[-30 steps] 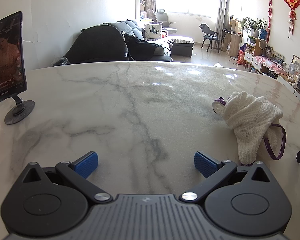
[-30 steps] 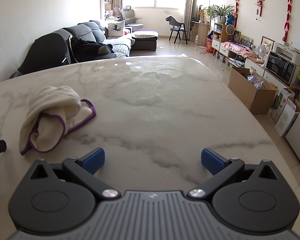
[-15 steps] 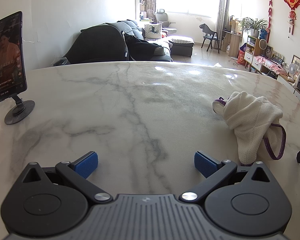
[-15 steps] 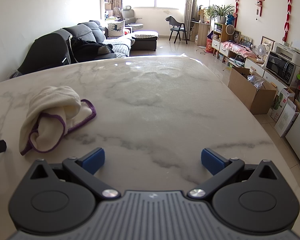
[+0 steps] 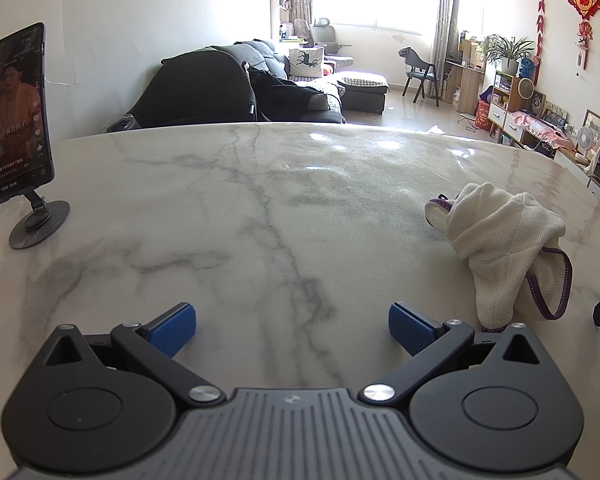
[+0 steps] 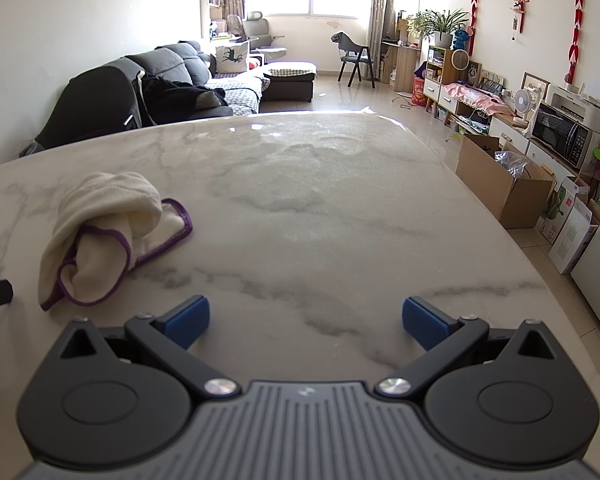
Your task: Fold towel
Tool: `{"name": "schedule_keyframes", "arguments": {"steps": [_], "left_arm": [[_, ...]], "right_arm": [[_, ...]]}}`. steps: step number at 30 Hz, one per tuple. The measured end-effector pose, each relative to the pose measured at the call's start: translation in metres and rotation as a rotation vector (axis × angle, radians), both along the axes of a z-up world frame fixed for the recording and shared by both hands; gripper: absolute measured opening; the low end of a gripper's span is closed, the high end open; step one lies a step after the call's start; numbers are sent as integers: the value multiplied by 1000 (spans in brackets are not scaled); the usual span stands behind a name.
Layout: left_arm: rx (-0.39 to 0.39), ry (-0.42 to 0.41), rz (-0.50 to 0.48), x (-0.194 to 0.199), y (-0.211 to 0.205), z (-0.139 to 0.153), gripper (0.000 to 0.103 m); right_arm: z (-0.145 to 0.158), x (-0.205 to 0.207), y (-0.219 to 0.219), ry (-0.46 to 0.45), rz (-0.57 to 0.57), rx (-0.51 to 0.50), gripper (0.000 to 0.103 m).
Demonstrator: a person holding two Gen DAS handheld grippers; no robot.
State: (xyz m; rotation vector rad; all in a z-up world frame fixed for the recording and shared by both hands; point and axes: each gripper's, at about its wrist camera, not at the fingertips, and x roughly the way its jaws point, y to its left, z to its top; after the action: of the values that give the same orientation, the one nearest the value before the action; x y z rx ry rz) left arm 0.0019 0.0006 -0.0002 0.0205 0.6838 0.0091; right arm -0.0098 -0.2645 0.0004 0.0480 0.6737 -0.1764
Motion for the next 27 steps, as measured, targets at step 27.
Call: {"name": "schedule_keyframes", "arguments": {"steps": [27], "left_arm": [[45,31,-46,4,-15,15,102]], "right_arm": [[18,7,8,48,39,-65,103]]}}
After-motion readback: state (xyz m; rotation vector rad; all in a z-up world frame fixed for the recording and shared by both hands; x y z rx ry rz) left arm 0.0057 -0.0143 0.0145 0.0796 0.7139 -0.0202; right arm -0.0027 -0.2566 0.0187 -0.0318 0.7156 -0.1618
